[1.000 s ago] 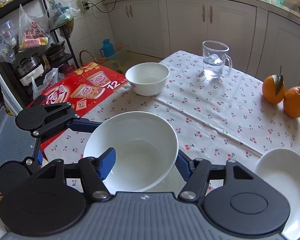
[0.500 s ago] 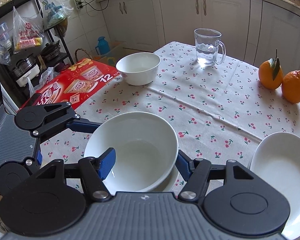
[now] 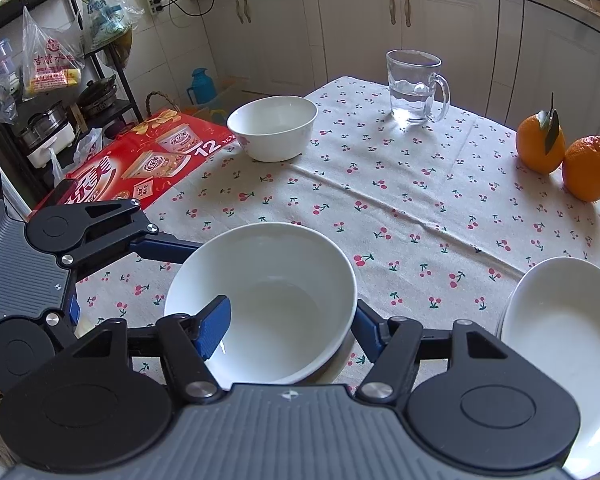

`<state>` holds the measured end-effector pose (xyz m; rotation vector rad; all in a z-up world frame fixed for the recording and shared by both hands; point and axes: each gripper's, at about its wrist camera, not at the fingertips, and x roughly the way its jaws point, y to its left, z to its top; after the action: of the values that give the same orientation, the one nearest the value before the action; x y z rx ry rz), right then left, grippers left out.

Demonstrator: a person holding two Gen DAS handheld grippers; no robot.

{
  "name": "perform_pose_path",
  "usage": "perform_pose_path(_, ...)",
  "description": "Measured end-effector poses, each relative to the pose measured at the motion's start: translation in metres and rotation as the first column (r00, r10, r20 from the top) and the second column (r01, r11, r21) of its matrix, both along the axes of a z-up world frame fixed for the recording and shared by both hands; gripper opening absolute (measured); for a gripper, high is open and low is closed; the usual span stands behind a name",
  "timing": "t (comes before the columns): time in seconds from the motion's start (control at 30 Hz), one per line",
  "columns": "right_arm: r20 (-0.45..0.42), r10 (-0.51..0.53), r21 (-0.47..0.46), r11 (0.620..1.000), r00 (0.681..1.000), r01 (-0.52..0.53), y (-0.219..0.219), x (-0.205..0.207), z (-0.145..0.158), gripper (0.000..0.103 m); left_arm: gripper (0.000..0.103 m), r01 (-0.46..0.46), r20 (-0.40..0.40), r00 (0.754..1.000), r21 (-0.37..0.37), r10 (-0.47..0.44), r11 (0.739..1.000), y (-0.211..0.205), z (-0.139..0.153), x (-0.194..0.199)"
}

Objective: Organize plates and bowls
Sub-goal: 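Open the right gripper and pull it back from the nested bowls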

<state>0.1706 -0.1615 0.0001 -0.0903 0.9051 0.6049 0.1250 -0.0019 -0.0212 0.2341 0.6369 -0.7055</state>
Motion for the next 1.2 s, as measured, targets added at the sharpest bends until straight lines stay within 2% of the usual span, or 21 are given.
perform_pose_path(0.5,0.027,0.008,-0.036,0.999,1.0,-0.007,0.006,-0.003,-0.002,0.076,0.091,0.002,-0.001,1.0,-0.012,-0.003,1.0,0.001,-0.001,0.001)
perform_pose_path(0.7,0.032,0.011,-0.047,0.999,0.999,-0.01,0.007,-0.003,-0.004,0.082,0.093,0.01,0.002,1.0,-0.017,-0.01,1.0,0.001,-0.001,0.0)
perform_pose_path(0.87,0.056,-0.002,-0.04,0.999,0.998,0.004,0.007,-0.006,-0.002,0.099,0.093,0.009,-0.005,1.0,-0.027,-0.009,1.0,0.004,-0.002,-0.001)
perform_pose_path(1.2,0.063,-0.02,-0.011,1.0,0.998,0.021,0.001,-0.011,0.002,0.103,0.093,0.018,0.009,1.0,-0.034,-0.018,0.999,0.013,0.006,-0.014)
